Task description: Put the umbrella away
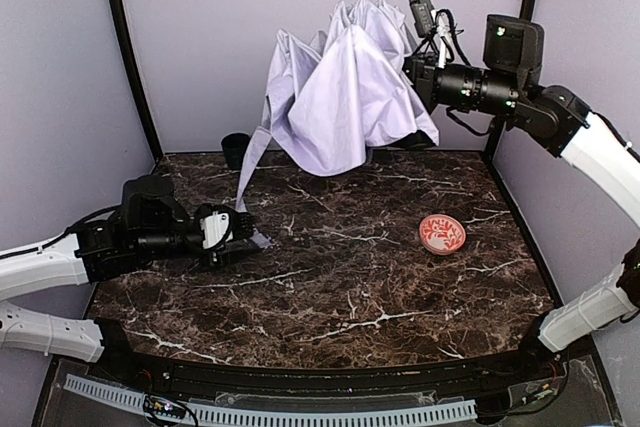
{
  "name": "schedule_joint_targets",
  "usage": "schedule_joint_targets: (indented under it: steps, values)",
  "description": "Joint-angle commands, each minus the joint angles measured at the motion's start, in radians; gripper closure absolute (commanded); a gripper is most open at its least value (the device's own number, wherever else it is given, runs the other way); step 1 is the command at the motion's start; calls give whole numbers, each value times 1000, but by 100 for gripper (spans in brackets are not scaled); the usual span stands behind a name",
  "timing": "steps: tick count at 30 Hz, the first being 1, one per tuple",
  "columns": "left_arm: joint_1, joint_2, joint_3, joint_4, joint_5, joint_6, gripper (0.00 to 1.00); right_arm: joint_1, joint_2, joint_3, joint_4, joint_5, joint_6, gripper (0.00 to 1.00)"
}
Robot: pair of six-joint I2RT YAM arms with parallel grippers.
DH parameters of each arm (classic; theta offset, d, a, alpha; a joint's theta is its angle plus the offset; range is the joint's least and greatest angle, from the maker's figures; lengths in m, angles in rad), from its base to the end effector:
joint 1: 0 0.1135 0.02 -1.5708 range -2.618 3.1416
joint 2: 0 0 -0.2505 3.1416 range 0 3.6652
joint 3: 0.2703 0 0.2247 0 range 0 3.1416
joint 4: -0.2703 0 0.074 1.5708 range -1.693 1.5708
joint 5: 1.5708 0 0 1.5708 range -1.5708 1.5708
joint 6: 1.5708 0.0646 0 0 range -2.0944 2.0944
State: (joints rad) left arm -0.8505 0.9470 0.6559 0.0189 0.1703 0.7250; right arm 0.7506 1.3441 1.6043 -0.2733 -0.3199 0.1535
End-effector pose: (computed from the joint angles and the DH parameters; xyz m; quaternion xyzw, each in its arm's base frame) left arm 0.1441 -0.1808 0.2751 0.5988 0.5234 -0.1054 0.5970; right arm 0.2003 0.2146 0.4695 -0.3136 0.6386 0.4049 0.5743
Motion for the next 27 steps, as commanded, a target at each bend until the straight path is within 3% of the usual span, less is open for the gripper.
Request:
schedule_joint_targets:
  steps: [1, 4, 8, 15, 24, 27]
  values:
    - [-9, -41, 131, -269, 208, -148, 41, -14, -29, 62, -62, -115, -159, 100]
    - [-25, -91, 173, -381, 267, -216, 35, -13, -5, 120, -178, -160, -259, 100]
    - [-30, -195, 141, -391, 304, -265, 31, -14, 61, 215, -321, -72, -347, 100]
    - [-30, -247, 44, -174, 40, -356, 32, -23, 137, 262, -342, 81, -331, 100]
    - [-28, -167, 48, -121, 23, -378, 32, -124, 316, 382, -339, 353, -324, 100]
    - [-28, -145, 76, -132, 17, -367, 32, -164, 383, 467, -318, 538, -367, 100]
